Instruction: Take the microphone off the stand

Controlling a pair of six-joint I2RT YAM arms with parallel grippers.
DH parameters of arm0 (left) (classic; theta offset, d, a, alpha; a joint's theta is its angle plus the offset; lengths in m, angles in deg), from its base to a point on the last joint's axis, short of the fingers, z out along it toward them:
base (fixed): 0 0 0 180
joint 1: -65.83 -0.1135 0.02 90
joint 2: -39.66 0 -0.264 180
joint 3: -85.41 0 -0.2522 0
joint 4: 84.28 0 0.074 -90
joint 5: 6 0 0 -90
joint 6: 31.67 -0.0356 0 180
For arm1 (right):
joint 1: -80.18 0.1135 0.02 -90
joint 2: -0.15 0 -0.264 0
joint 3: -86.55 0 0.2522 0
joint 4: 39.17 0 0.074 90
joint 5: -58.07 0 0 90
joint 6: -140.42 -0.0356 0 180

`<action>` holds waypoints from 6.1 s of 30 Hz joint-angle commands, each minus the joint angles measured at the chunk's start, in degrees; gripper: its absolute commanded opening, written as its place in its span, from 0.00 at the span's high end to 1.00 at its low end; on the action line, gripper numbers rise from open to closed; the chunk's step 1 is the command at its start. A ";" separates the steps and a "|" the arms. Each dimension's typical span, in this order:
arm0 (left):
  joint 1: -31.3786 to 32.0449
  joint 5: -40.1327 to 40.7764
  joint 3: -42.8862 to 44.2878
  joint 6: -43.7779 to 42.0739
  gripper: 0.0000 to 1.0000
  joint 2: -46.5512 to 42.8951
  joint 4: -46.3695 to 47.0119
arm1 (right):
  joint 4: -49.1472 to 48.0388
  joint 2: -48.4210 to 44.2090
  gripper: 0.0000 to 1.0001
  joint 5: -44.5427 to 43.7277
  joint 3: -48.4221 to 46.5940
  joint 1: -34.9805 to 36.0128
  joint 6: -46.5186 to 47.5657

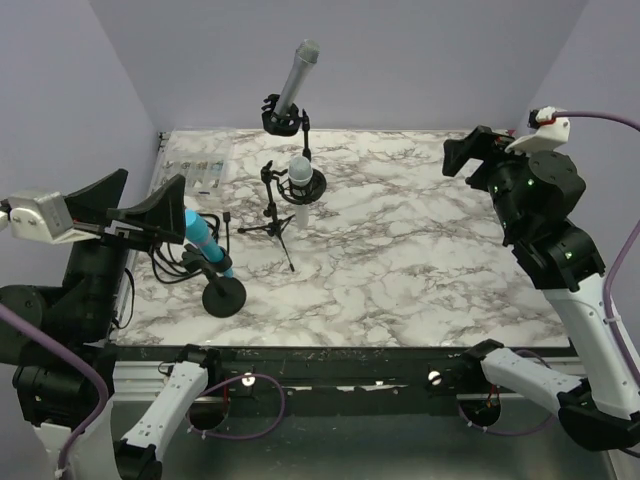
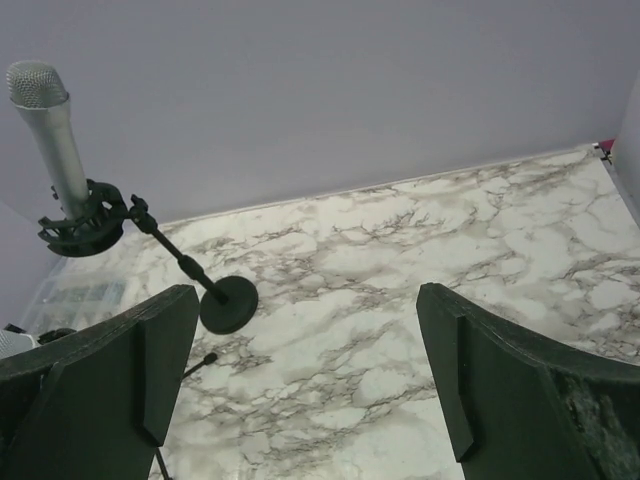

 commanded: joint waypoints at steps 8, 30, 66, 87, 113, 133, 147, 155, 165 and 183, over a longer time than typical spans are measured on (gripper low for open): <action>-0.25 -5.01 -3.56 -0.25 0.01 1.31 -6.07 | 3.09 7.41 0.00 12.77 -0.58 -0.10 -0.83; -0.20 -6.94 -12.62 3.01 0.02 -4.28 -8.50 | -12.84 24.84 0.00 21.42 -2.86 24.91 -6.33; -0.20 1.95 -27.87 9.54 0.56 -2.78 -12.26 | -13.38 16.79 0.00 -14.56 12.56 41.96 0.24; 25.97 21.42 -23.35 26.36 1.00 2.86 -7.91 | -15.39 20.80 0.00 -0.89 10.69 41.97 -2.27; 32.06 8.20 -28.24 10.28 0.01 -3.63 -5.07 | -22.77 18.44 0.00 -0.61 12.74 48.59 -4.07; 32.06 27.71 -41.91 10.79 0.01 -25.18 -11.31 | -25.07 34.69 0.10 -30.32 -0.06 55.32 1.05; 32.08 20.70 -45.95 12.82 0.02 -26.35 -10.42 | -33.56 39.41 0.46 -35.87 -0.36 57.82 11.68; 32.06 14.96 -49.70 14.17 0.01 -28.43 -7.91 | -36.35 38.82 0.73 -33.85 2.29 57.62 16.41; 32.06 7.37 -50.15 3.02 0.01 -26.40 -3.22 | -38.04 31.13 0.99 -10.48 11.19 54.15 24.33; 32.07 -4.87 -49.79 -15.06 0.01 -12.07 3.54 | -32.92 23.20 0.99 23.51 15.41 38.94 21.97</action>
